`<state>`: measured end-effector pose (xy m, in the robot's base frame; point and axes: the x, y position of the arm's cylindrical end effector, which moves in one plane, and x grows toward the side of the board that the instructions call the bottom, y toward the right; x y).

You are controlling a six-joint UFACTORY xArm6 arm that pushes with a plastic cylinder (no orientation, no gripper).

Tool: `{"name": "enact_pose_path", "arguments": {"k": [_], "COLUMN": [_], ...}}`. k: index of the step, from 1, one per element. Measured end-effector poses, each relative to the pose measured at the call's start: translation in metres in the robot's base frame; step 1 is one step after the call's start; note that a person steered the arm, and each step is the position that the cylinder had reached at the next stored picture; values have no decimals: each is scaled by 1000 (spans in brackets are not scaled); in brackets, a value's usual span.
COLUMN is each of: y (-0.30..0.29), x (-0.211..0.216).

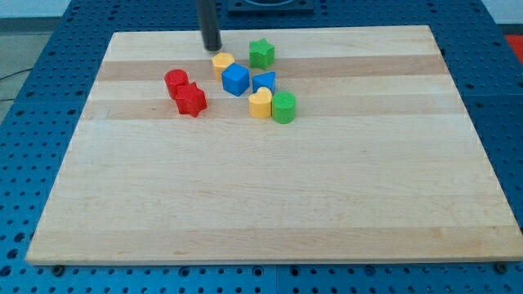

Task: Push the green star close to the blue triangle

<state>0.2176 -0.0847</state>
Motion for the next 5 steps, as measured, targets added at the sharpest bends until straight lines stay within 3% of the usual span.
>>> {"name": "enact_pose_path", "arguments": {"k": [3,4,5], "y": [159,153,85], "x": [40,-17,-3]}}
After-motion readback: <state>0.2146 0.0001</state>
